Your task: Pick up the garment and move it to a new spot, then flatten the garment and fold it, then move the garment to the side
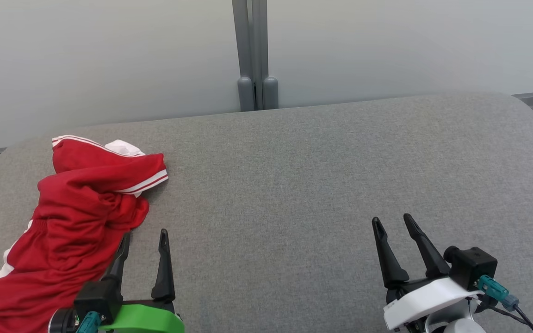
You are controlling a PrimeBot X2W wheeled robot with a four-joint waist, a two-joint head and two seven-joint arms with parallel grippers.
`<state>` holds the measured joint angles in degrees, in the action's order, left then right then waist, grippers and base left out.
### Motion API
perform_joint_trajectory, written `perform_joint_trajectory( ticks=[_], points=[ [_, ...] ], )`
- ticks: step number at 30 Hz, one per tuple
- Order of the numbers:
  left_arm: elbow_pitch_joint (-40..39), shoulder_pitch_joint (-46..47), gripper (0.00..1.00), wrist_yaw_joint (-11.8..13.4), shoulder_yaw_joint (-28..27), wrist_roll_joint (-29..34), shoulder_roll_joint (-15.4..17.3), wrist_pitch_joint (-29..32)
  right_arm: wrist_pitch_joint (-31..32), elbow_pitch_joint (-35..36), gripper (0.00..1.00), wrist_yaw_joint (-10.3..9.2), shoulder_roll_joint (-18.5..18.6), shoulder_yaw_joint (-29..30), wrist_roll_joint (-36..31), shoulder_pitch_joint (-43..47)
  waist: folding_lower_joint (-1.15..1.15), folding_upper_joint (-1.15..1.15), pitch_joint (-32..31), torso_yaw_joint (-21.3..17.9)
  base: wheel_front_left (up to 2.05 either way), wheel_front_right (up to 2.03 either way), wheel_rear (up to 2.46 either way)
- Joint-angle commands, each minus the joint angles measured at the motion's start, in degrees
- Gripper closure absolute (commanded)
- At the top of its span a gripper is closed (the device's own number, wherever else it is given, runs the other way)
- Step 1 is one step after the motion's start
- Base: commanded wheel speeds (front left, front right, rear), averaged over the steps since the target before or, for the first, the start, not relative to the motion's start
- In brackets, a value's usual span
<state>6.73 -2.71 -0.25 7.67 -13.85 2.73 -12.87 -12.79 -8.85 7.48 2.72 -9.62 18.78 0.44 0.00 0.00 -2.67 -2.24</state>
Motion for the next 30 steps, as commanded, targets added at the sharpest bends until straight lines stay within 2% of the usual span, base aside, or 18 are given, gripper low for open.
perform_joint_trajectory(
  ticks=[1,7,19,30],
  points=[
    [-0.33,-0.39,0.00,0.40,0.11,1.22,0.25,-0.52,-0.62,0.43,0.00,0.02,0.24,-0.24,-1.41,0.39,0.00,0.00,-0.02,-0.02,0.00,0.00,0.00],
    [0.46,-0.52,0.00,1.31,0.26,3.23,0.26,-1.15,-1.21,0.61,0.00,0.01,0.25,-0.81,-3.90,0.71,0.00,0.00,-0.04,-0.11,0.00,0.00,0.00],
    [1.69,-1.14,0.00,0.97,1.52,7.33,0.28,-2.46,-2.51,0.57,0.00,0.01,0.25,-2.04,-8.35,1.47,0.00,0.00,-0.57,-0.26,0.00,0.00,0.00],
    [2.45,-1.20,0.00,0.82,1.85,6.02,0.27,-2.37,-2.47,0.27,0.00,0.01,0.25,-2.59,-8.46,1.51,0.00,0.00,-0.67,-0.39,0.00,0.00,0.00]
  ],
)
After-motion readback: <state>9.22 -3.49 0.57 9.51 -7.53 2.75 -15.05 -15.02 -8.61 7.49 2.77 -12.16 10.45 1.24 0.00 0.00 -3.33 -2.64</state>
